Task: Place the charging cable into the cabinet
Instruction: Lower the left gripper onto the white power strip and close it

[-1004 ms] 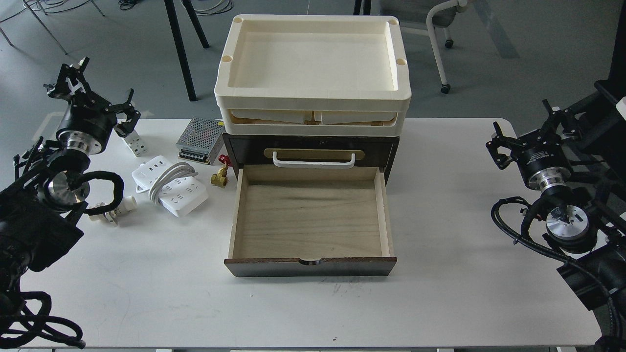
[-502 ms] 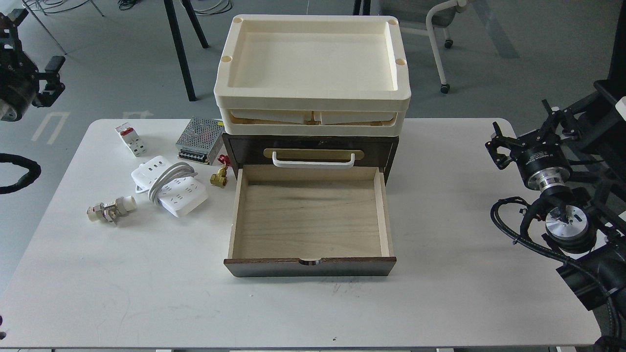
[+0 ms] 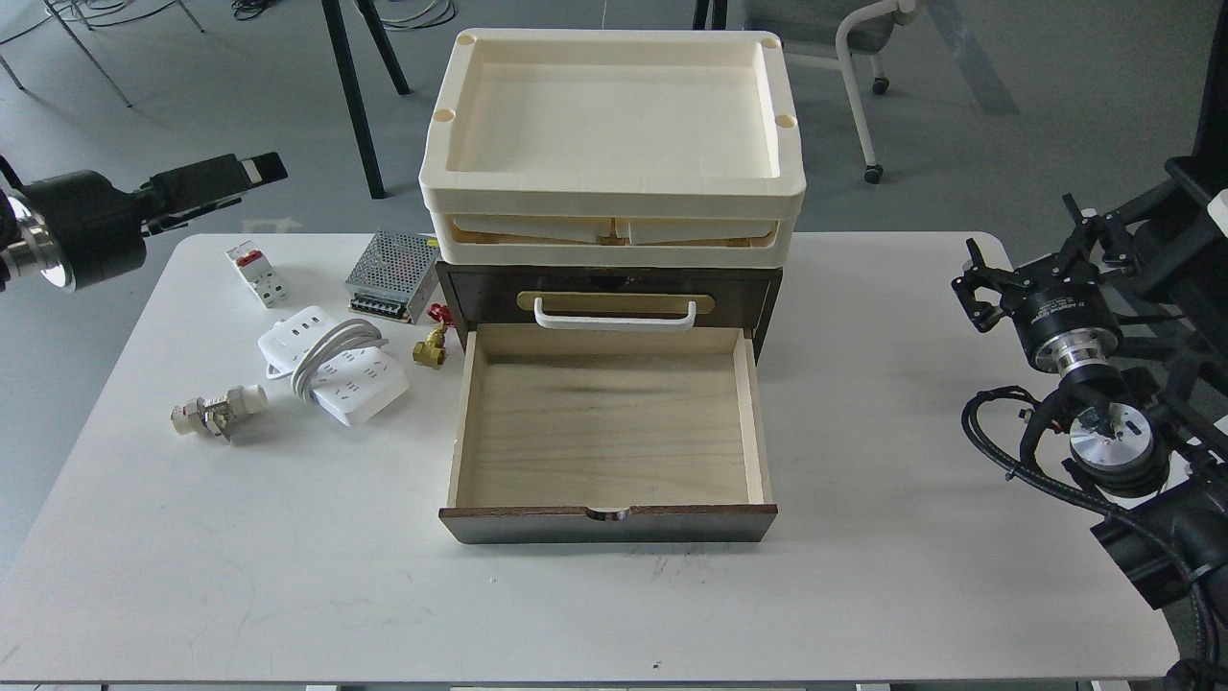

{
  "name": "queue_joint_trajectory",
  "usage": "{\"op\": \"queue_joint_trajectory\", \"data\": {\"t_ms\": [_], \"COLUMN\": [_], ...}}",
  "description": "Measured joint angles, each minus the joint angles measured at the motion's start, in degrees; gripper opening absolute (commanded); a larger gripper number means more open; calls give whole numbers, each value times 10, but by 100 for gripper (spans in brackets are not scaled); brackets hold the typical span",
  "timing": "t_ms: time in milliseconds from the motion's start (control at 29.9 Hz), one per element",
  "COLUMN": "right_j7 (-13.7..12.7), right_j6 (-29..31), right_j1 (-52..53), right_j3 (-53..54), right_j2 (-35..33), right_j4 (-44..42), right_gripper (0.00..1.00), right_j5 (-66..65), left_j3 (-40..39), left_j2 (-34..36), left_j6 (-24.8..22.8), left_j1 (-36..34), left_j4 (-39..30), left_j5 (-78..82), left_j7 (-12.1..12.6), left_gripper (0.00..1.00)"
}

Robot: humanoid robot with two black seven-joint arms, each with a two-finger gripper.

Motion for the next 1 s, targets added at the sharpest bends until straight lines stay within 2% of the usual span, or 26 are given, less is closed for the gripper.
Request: {"op": "queue_joint_trajectory", "data": {"t_ms": [67,234,368,435,803,837,937,1004], "right_j7": [1,2,2,2,2,2,2,2], "right_j6": [0,0,0,0,0,0,0,0], "right_j1": [0,0,-1,-1,-1,-1,-1,-1], "right_j3": [0,0,0,0,1,1,0,0], "right_j2": [0,0,0,0,0,0,0,0], "right_j4": [0,0,0,0,-1,-1,-1,-1], "right_gripper": [100,100,100,100,100,100,100,100], "right_j5": [0,0,0,0,0,0,0,0], "left_j3": [14,97,160,174,190,190,190,196], "left_j2": [-4,-29,-75,-97,-203,-209,-226,-235], "left_j6": [43,170,230,244,271,272,276,278], "left_j1": [12,20,20,20,15,14,13,12], "left_j4": [-1,24,78,109,261,269,294,304], "left_j5": [88,223,244,246,246,246,246,246], "left_j7": [-11,-15,-16,-16,-15,-15,-15,-15], "left_gripper": [93,89,83,80,79,76,47,34]}}
